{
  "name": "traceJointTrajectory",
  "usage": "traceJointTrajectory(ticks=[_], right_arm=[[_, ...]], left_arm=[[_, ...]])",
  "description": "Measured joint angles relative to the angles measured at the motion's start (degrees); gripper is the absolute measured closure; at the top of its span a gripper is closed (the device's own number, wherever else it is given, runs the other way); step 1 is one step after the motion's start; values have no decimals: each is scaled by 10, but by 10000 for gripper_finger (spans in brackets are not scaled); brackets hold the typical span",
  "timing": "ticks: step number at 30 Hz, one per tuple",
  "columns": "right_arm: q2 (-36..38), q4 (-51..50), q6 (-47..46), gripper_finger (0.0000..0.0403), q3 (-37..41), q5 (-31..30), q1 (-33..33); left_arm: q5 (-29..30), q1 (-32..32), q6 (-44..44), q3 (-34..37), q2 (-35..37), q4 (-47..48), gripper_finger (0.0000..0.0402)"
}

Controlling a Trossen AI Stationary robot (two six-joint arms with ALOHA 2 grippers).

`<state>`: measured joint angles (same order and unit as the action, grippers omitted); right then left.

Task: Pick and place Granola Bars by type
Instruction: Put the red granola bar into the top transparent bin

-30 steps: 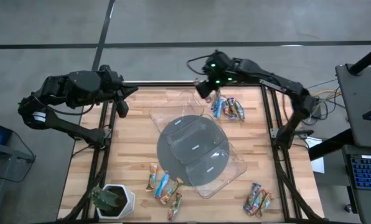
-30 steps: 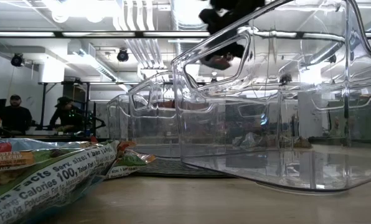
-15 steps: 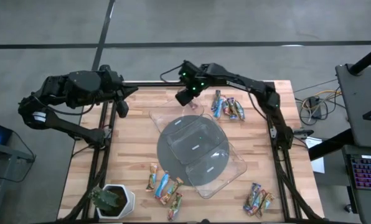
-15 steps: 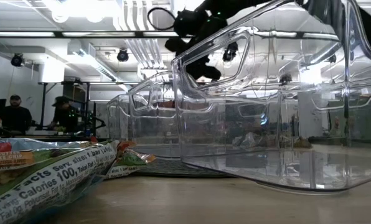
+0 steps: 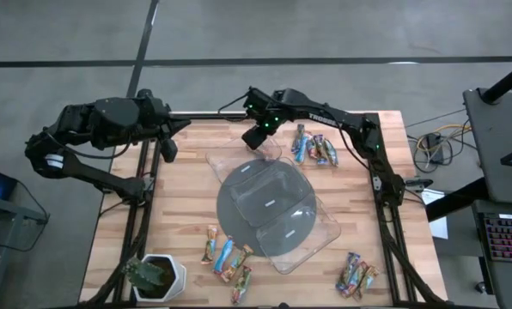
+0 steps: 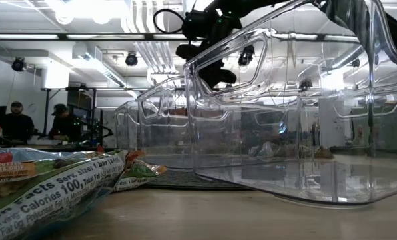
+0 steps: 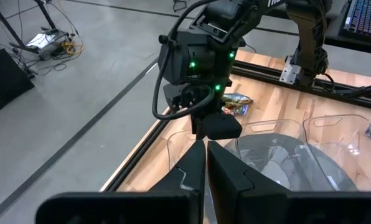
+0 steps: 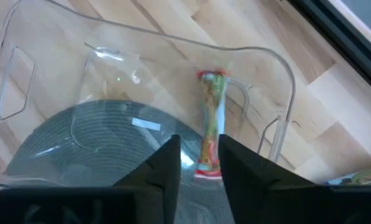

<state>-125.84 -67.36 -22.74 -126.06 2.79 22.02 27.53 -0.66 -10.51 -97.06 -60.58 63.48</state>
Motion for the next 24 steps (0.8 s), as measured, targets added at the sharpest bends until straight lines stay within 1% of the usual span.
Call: traceJointTrajectory(ticks=[4,9,13,24], right_arm=[[0,1,0,266,0,0,-4],[21,1,11,259,0,1,-13],[63,2,40,272,0,2,-28],[226,8,126,331,1,0,-87]], left_arm=[[0,0,0,0,0,0,402],[0,0,-1,0,0,0,402],[-11,0,-1,0,0,0,402],[-12,0,-1,0,0,0,402]])
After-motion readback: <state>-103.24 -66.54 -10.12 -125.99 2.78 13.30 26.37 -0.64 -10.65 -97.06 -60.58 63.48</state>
